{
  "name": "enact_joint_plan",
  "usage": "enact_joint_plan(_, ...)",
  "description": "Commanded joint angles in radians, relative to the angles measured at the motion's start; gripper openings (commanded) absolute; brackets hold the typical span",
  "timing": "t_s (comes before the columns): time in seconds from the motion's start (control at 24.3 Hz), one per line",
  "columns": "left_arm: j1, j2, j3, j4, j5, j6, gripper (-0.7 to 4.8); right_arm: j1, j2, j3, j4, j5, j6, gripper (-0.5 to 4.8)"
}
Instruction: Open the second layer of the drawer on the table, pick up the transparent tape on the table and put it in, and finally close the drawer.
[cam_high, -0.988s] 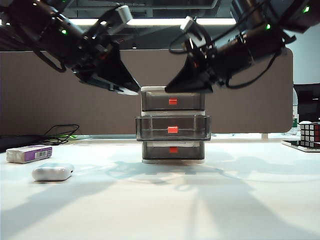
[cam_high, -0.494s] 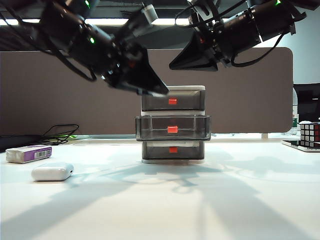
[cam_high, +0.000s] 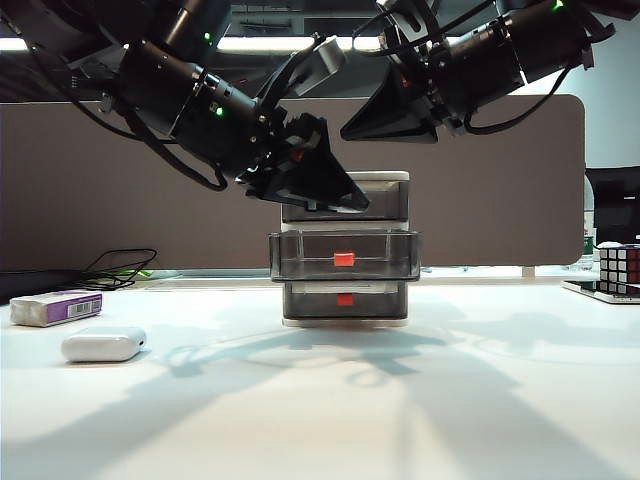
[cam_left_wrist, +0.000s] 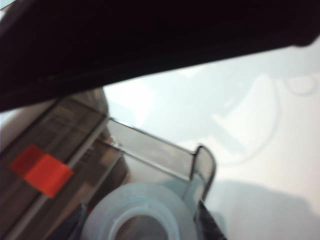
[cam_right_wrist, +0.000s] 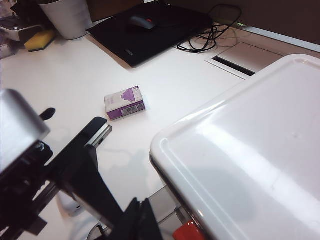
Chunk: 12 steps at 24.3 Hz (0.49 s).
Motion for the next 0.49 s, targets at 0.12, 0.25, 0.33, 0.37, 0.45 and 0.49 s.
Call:
enact_joint_plan(0.12, 0.001, -0.003, 0.004, 0.026, -0.014, 0.002, 2.68, 0.001, -0.006, 0.006, -0.006, -0.002, 0.002, -0.05)
enact_joint_plan(0.25, 0.001, -0.003, 0.004, 0.028, -0.024, 0.002, 3.69, 0.001, -0.006, 0.006, -0.013, -0.002, 0.002, -0.05)
enact_joint_plan(0.33, 0.001, -0.003, 0.004, 0.028, -0.023, 0.001, 3.74, 0.001, -0.006, 0.006, -0.014, -0.002, -0.001, -0.05)
enact_joint_plan(0.37, 0.001, -0.003, 0.004, 0.028, -0.024, 0.001, 3.74, 0.001, -0.006, 0.006, -0.013, -0.002, -0.001, -0.05)
enact_joint_plan(0.45, 0.001, -0.003, 0.004, 0.028, -0.023, 0.001, 3.74, 0.001, -0.006, 0.006, -0.013, -0.002, -0.001, -0.05)
enact_joint_plan(0.49, 0.001, -0.003, 0.004, 0.028, -0.023, 0.001, 3.74, 0.001, -0.006, 0.006, -0.014, -0.002, -0.001, -0.05)
